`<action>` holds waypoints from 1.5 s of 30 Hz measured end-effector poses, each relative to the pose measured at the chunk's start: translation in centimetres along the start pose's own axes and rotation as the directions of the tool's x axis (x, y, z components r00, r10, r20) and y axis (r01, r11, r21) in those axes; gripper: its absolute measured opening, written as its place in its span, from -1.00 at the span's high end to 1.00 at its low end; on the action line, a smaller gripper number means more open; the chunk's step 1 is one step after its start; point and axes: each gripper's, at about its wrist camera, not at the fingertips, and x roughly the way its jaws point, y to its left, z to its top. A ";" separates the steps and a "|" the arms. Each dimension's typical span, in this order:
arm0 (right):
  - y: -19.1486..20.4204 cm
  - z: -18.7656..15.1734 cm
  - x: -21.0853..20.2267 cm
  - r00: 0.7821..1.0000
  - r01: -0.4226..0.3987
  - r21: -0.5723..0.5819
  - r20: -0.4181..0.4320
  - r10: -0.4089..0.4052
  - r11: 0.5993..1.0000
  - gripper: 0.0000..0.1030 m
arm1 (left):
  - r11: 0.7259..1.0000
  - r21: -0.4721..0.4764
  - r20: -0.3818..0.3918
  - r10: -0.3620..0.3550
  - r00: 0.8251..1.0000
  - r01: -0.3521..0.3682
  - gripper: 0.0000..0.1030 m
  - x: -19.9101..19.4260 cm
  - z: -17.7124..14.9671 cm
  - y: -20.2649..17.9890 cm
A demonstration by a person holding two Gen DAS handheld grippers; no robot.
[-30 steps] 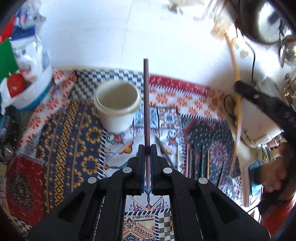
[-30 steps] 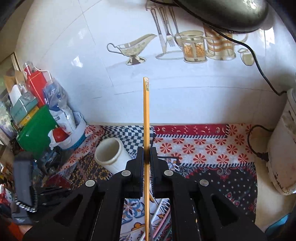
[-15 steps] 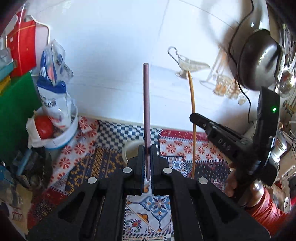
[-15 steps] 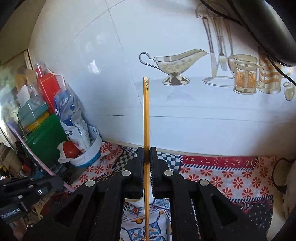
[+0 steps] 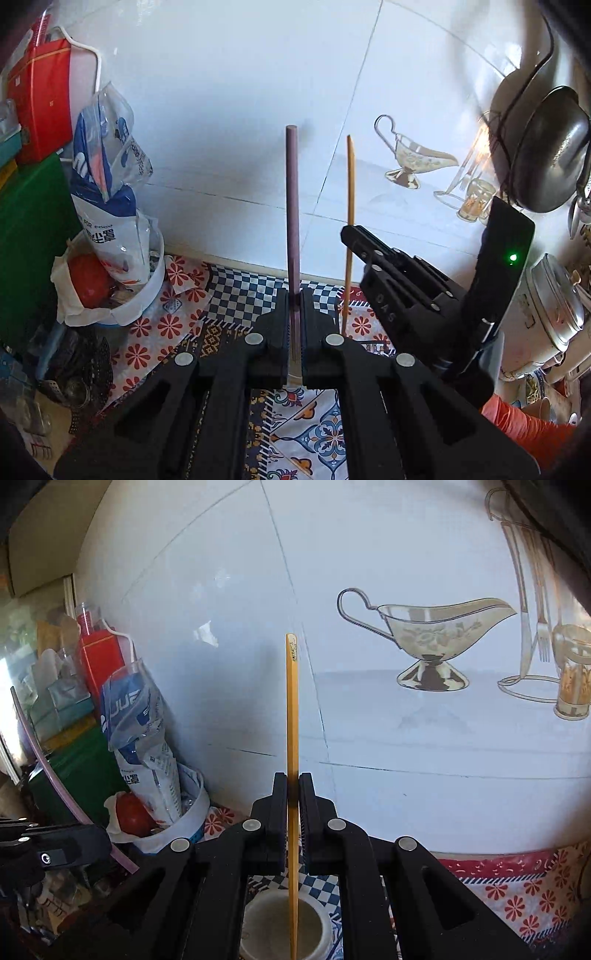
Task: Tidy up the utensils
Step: 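Drop the yellow chopstick into the white cup with the right tool while the left drops the brown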
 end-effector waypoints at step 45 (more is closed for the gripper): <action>-0.2 -3.5 -3.0 0.946 -0.057 -0.021 -0.320 0.047 0.998 0.81 | 0.997 -0.015 -0.167 -0.072 0.983 0.070 0.71 1.7 -3.1 1.3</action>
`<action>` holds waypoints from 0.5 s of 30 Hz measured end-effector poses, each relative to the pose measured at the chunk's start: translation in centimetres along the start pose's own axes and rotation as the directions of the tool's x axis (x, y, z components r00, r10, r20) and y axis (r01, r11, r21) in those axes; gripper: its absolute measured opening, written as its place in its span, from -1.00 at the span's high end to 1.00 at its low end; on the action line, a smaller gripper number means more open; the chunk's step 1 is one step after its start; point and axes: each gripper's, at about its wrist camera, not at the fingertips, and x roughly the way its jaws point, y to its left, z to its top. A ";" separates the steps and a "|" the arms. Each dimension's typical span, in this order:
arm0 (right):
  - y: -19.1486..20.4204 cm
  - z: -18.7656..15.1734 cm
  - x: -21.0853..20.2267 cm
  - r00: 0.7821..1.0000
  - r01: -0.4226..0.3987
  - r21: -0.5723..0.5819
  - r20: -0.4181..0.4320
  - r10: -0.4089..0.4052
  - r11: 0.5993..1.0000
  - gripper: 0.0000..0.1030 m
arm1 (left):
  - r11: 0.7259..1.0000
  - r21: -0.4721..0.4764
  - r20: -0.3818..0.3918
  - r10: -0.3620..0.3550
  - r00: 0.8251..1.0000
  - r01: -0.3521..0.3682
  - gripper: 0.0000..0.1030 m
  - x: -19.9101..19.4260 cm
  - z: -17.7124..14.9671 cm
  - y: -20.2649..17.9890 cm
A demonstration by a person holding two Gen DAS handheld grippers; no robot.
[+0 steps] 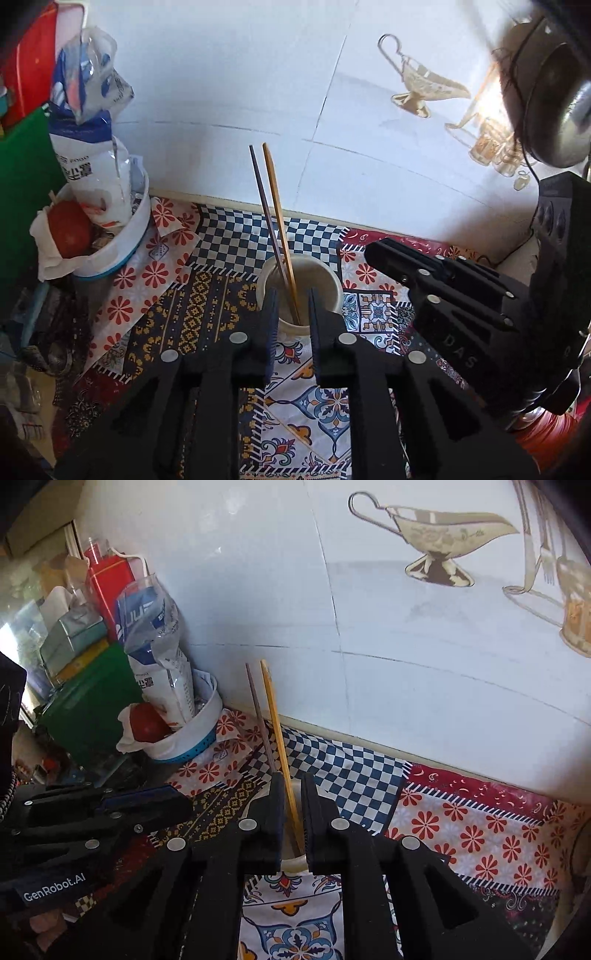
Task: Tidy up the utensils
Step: 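Drop the yellow chopstick into the white cup with the right tool while the left drops the brown, then move both open tools back to the remaining chopsticks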
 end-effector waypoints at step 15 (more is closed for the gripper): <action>1.0 -3.3 -12.1 0.980 0.135 0.008 0.150 -0.135 0.991 0.24 | 0.990 0.131 0.064 0.045 0.997 -0.053 0.25 -6.6 -4.4 -5.4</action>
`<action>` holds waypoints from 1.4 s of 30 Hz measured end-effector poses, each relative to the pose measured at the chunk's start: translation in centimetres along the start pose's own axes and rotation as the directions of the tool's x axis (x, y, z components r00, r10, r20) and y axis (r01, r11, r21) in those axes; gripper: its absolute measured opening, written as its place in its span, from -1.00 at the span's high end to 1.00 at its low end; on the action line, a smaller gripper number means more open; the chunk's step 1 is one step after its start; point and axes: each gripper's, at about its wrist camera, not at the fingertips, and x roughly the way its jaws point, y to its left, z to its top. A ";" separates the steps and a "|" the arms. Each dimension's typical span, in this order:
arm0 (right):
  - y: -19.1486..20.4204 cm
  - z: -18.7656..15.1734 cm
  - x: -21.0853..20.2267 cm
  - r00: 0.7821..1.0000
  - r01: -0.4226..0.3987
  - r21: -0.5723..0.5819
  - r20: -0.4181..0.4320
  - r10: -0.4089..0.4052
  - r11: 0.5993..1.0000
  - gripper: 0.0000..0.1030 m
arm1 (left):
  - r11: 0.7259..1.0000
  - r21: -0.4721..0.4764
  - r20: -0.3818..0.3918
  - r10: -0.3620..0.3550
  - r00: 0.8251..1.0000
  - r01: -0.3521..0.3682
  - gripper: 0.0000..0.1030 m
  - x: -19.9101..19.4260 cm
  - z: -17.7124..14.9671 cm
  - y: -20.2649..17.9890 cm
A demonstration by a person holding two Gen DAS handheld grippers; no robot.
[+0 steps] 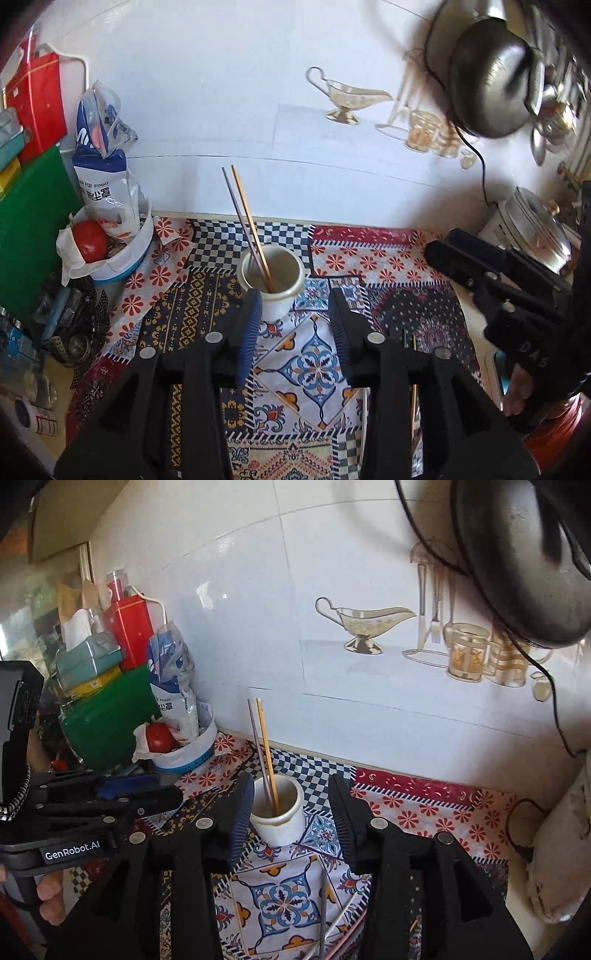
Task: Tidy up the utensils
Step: 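Move both open tools back to the remaining chopsticks, then grasp a pink chopstick with the right tool while the left tool grasps a grey chopstick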
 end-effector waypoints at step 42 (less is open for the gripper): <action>-12.3 -23.7 -4.3 0.846 0.391 0.431 -0.517 -0.133 0.813 0.15 | 0.987 -0.028 -0.481 -0.151 0.863 0.158 0.64 19.1 -11.1 -8.4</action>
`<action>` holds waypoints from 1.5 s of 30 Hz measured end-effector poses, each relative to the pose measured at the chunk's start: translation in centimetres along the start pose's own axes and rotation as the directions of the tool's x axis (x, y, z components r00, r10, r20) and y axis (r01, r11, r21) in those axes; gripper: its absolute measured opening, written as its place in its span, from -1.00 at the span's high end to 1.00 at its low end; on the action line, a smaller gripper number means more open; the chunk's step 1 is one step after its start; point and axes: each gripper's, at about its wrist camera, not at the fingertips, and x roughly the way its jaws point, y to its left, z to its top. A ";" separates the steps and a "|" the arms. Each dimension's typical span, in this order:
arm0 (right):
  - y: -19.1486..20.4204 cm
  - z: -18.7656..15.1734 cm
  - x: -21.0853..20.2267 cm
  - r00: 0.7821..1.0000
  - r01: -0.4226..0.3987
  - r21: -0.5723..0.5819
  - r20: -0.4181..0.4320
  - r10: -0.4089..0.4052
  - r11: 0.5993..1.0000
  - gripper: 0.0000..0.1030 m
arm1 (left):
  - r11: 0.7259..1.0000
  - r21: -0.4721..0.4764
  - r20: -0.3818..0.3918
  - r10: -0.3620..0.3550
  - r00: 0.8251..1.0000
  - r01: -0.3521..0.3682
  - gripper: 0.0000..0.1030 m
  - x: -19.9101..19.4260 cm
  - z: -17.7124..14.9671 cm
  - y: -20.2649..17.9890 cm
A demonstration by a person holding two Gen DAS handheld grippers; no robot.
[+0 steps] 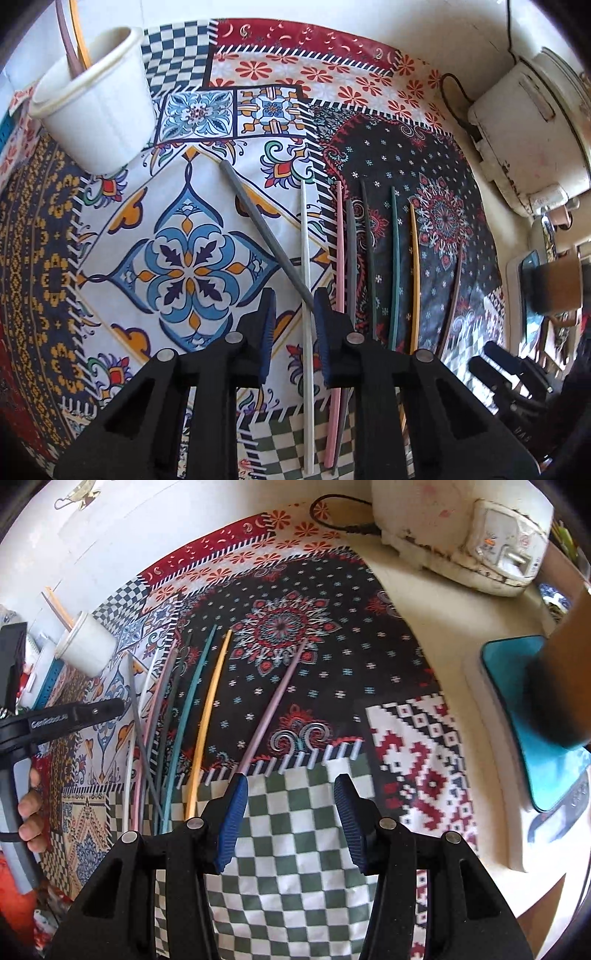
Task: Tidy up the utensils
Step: 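Grasp a pink chopstick with the right tool while the left tool grasps a grey chopstick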
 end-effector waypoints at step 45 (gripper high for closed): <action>3.1 3.0 4.0 0.994 -0.010 -0.102 -0.113 -0.002 0.995 0.95 | 0.999 0.051 0.108 -0.008 0.994 0.002 0.93 -5.3 -1.1 0.6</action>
